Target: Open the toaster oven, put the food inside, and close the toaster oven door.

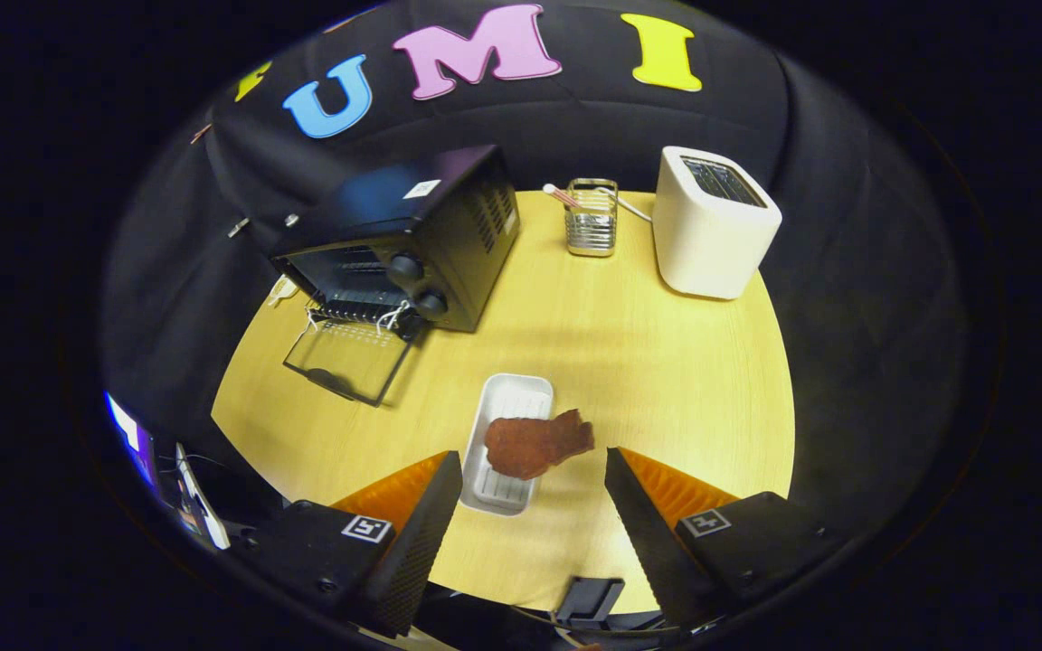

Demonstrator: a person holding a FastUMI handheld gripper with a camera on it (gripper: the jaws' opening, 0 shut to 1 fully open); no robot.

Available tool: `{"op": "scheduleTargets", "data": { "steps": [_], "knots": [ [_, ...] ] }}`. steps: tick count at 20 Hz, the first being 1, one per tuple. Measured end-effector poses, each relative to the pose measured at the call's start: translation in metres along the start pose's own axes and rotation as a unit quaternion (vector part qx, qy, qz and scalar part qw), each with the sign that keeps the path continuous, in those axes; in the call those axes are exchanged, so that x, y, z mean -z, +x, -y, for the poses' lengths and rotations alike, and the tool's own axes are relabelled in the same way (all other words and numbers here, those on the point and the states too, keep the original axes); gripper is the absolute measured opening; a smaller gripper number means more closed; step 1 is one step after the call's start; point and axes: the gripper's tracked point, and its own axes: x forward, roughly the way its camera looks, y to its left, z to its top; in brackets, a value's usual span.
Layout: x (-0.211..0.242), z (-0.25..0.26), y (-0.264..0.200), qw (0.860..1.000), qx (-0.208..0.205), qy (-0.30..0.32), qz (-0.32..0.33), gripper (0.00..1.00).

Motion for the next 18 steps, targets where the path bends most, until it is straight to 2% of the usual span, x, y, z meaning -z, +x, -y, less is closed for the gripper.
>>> {"op": "scheduleTargets", "data": {
  "steps": [4, 7, 10, 11, 12, 13, 14, 16, 18],
  "knots": [
    [0.006, 0.017, 0.033, 0.997, -0.043, 0.027, -0.056, 0.93],
    [0.005, 0.013, 0.051, 0.993, -0.079, 0.032, -0.083, 0.75],
    [0.012, 0.008, 0.069, 0.987, -0.104, 0.037, -0.113, 0.64],
    [0.012, 0.005, 0.072, 0.985, -0.112, 0.043, -0.121, 0.53],
    [0.012, 0.006, 0.075, 0.985, -0.111, 0.052, -0.124, 0.48],
    [0.011, 0.006, 0.075, 0.984, -0.114, 0.061, -0.125, 0.33],
    [0.008, 0.004, 0.072, 0.982, -0.127, 0.072, -0.123, 0.34],
    [0.003, -0.004, 0.066, 0.978, -0.145, 0.106, -0.109, 0.23],
    [-0.003, 0.000, 0.060, 0.983, -0.130, 0.099, -0.081, 0.15]
  ]
}}
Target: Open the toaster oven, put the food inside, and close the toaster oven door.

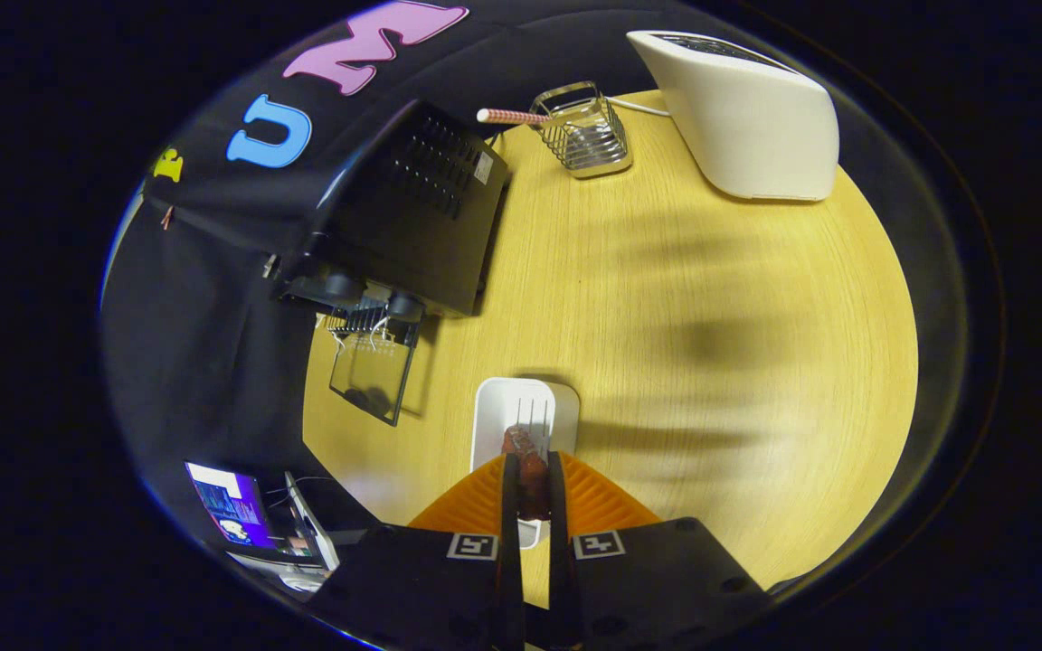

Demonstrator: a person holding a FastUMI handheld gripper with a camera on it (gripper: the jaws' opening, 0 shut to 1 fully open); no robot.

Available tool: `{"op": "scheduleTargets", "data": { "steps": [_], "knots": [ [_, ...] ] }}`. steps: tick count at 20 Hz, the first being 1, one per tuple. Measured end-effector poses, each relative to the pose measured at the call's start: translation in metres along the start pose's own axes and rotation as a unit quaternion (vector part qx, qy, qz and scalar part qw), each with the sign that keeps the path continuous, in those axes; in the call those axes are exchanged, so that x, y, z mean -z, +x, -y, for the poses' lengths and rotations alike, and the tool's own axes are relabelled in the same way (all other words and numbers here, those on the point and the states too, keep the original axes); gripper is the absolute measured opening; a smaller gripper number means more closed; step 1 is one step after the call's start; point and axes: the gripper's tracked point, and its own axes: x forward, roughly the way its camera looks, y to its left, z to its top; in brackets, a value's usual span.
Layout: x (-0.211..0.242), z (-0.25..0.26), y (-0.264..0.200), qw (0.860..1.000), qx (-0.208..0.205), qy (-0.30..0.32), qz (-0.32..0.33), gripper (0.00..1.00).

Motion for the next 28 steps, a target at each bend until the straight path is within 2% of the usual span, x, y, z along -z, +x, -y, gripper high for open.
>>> {"op": "scheduleTargets", "data": {
  "steps": [3, 8, 12, 15, 21, 25, 28],
  "knots": [
    [-0.002, -0.006, -0.011, 0.999, 0.018, -0.013, 0.029, 0.16],
    [-0.013, -0.041, -0.048, 0.992, 0.037, 0.000, 0.123, 0.16],
    [-0.008, -0.092, -0.067, 0.983, 0.038, 0.002, 0.177, 0.15],
    [0.004, -0.142, -0.076, 0.977, 0.026, -0.045, 0.205, 0.15],
    [0.025, -0.242, -0.052, 0.963, -0.021, -0.094, 0.251, 0.15],
    [0.020, -0.299, -0.029, 0.952, -0.063, -0.085, 0.288, 0.15],
    [0.014, -0.318, 0.004, 0.955, -0.065, -0.065, 0.283, 0.15]
  ]
}}
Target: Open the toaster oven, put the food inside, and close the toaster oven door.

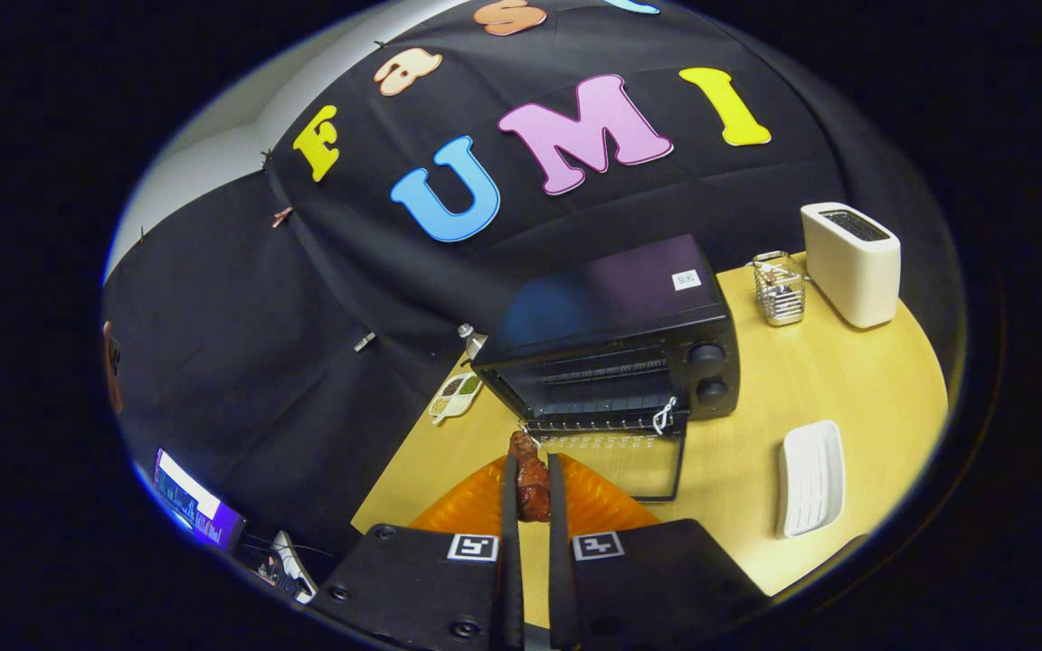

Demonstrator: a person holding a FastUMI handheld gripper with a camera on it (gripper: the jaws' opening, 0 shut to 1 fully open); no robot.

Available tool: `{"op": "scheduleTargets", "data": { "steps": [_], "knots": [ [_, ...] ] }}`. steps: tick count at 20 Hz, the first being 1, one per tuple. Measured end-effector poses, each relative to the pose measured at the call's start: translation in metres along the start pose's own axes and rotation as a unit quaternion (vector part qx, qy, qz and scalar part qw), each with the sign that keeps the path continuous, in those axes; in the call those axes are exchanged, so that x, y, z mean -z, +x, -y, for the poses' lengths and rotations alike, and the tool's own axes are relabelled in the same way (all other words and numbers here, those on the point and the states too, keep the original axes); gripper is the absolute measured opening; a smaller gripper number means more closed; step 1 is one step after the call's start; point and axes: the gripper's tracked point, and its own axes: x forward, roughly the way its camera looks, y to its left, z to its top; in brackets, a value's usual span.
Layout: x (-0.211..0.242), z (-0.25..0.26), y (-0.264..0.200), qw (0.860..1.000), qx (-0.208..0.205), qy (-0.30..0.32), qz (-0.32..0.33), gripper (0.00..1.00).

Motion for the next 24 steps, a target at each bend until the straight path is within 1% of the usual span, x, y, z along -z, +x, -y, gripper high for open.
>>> {"op": "scheduleTargets", "data": {
  "steps": [2, 4, 7, 10, 14, 17, 21, 23, 24],
  "knots": [
    [0.011, -0.006, 0.025, 1.000, 0.002, 0.014, -0.015, 0.15],
    [0.020, -0.007, 0.050, 0.999, 0.009, 0.042, -0.023, 0.15],
    [0.025, 0.003, 0.088, 0.997, 0.032, 0.068, -0.016, 0.15],
    [0.028, 0.017, 0.116, 0.995, 0.056, 0.087, -0.011, 0.15],
    [0.018, 0.029, 0.151, 0.989, 0.064, 0.134, 0.017, 0.15],
    [0.004, 0.035, 0.172, 0.981, 0.059, 0.175, 0.055, 0.15],
    [-0.005, 0.055, 0.192, 0.973, 0.083, 0.198, 0.084, 0.15],
    [-0.006, 0.068, 0.199, 0.970, 0.103, 0.203, 0.089, 0.15],
    [-0.009, 0.069, 0.205, 0.968, 0.104, 0.208, 0.094, 0.15]
  ]
}}
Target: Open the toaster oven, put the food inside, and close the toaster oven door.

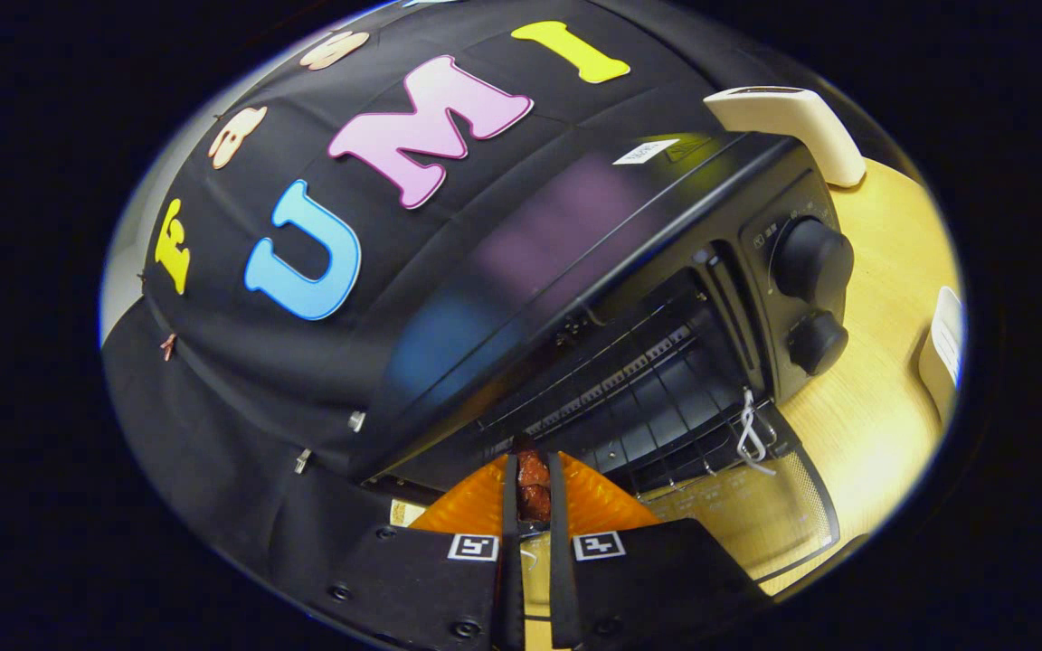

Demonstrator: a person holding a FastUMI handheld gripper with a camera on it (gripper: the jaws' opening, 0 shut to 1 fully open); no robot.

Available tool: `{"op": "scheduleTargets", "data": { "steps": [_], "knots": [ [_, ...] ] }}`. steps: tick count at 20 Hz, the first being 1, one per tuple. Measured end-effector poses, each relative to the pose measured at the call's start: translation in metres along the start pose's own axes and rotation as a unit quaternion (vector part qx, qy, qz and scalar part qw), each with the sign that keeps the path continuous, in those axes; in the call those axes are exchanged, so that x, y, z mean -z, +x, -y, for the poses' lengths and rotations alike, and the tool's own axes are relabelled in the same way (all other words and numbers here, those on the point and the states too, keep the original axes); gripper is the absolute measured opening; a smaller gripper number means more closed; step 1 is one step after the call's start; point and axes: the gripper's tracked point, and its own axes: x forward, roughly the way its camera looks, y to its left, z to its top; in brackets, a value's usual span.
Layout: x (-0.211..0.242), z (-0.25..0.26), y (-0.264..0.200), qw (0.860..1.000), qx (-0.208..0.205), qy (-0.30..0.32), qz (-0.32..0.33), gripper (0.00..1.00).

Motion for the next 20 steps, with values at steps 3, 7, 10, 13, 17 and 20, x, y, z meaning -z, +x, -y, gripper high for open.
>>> {"op": "scheduleTargets", "data": {
  "steps": [3, 7, 10, 13, 17, 20],
  "knots": [
    [-0.015, 0.008, 0.010, 1.000, 0.022, 0.000, 0.022, 0.18],
    [-0.028, 0.025, 0.017, 0.996, 0.070, -0.043, 0.037, 0.28],
    [-0.039, 0.035, 0.012, 0.992, 0.096, -0.059, 0.050, 0.53],
    [-0.035, 0.049, 0.001, 0.988, 0.126, -0.086, 0.038, 0.88],
    [-0.035, 0.050, -0.024, 0.983, 0.134, -0.119, 0.037, 0.98],
    [-0.019, 0.040, -0.053, 0.978, 0.125, -0.166, 0.015, 0.98]
  ]
}}
